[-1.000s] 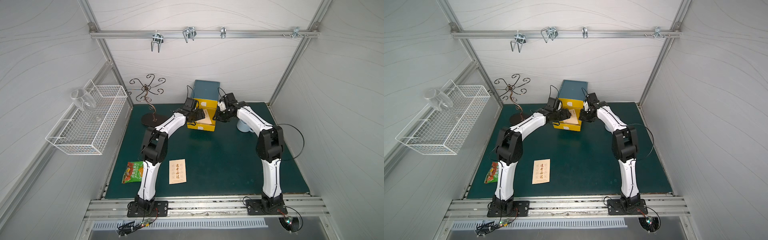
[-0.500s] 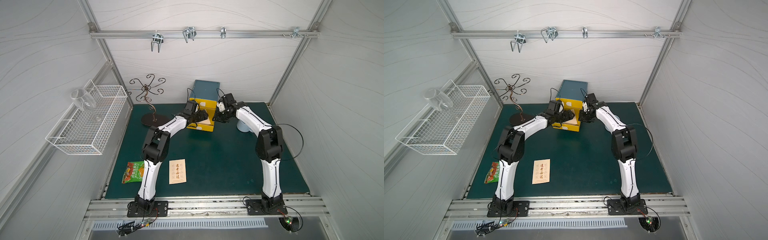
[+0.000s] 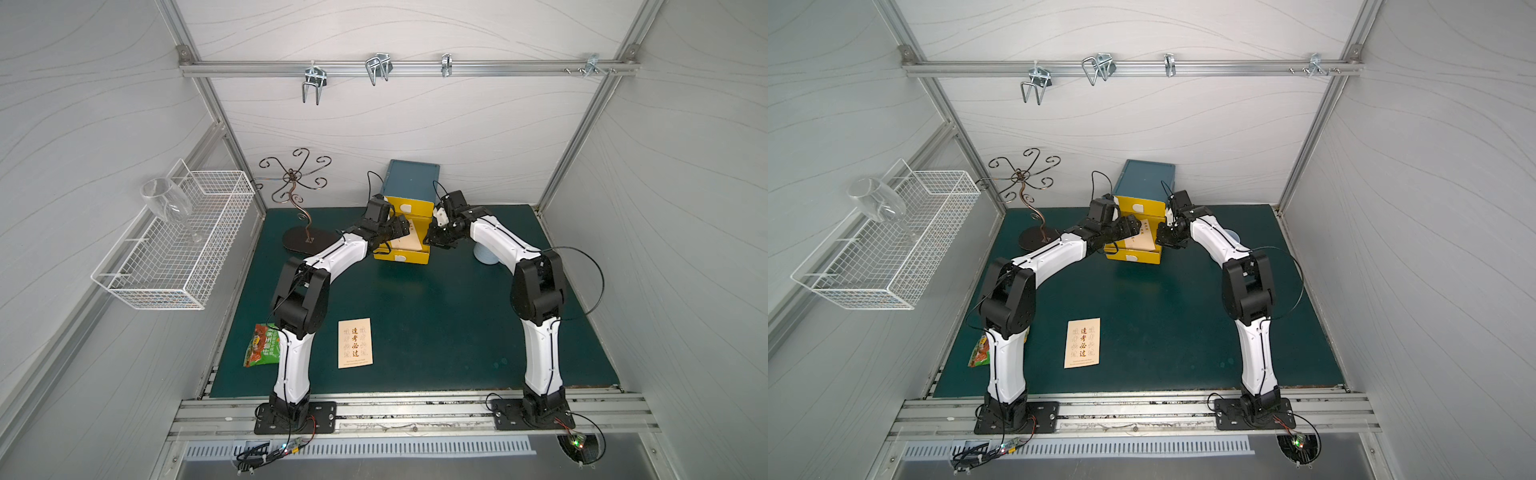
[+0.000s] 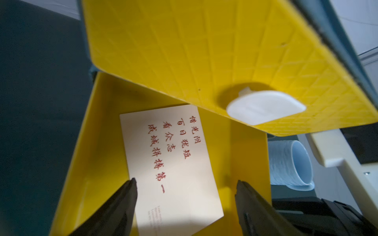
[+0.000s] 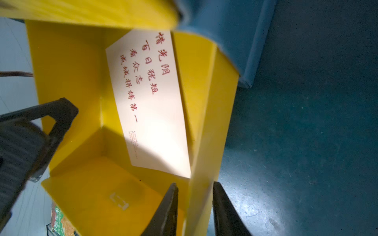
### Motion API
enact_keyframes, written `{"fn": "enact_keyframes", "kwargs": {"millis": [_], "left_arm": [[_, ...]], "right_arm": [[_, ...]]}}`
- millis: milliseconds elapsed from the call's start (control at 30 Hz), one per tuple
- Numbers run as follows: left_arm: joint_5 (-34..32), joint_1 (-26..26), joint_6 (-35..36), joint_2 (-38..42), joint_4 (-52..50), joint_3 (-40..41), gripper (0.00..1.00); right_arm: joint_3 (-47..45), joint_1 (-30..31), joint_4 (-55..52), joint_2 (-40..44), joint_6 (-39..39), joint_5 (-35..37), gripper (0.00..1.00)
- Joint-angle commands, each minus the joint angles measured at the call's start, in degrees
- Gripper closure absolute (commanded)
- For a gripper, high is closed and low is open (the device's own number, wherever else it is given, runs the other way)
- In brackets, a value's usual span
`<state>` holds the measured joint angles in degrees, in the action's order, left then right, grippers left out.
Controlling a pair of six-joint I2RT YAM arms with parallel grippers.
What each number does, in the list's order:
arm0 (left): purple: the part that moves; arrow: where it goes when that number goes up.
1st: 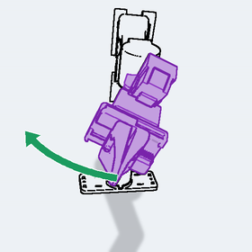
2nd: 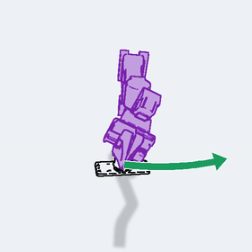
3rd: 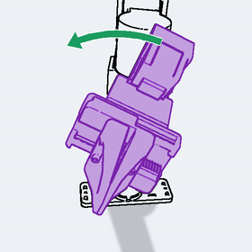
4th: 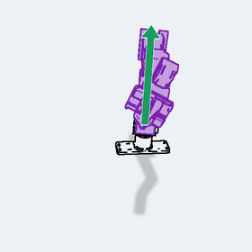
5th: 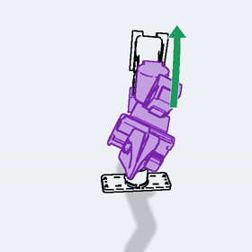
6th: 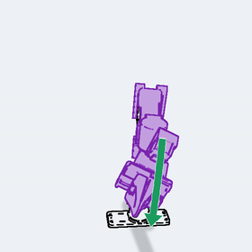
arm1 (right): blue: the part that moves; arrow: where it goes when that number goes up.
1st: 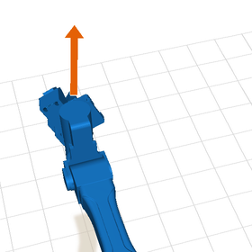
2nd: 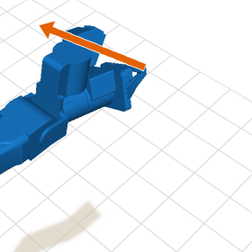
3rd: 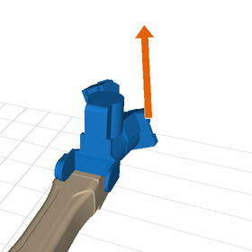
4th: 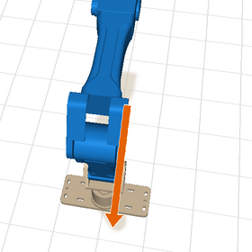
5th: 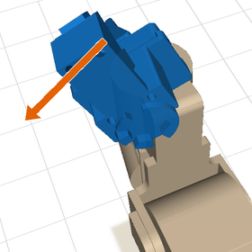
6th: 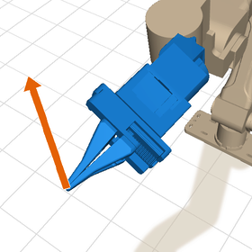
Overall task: Take the postcards out of the drawer
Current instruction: Pick up the postcard from the drawer.
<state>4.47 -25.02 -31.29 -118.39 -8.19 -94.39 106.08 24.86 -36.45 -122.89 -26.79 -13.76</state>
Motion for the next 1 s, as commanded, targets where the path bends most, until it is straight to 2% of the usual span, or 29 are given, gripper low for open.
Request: {"fn": "enact_keyframes", "kwargs": {"millis": [0, 167, 567, 700, 967], "left_arm": [[-1.86, -0.21, 2.2, -2.44, -3.81, -4.03, 0.19], [-1.28, -0.19, 2.32, -5.37, -8.13, -7.81, 0.19], [-1.34, -1.04, 4.17, -11.63, -19.46, -19.33, 0.19], [1.69, -1.13, 4.14, -12.37, -18.01, -18.82, 0.19], [8.43, -1.13, 2.55, -10.53, -7.31, -12.96, 0.19]], "right_arm": [[-2.22, -0.34, 3.95, 2.63, -4.2, -0.96, 0.69], [-2.45, -0.26, 4.41, 2.84, -5.26, -0.86, 0.74], [0.3, 1.05, 2.96, 1.72, -4.51, -0.42, 0.75], [1.3, 1.63, 2.44, 1.37, -3.98, -0.14, 0.75], [1.76, 2.27, 2.07, 0.99, -3.81, 0.26, 0.75]]}}
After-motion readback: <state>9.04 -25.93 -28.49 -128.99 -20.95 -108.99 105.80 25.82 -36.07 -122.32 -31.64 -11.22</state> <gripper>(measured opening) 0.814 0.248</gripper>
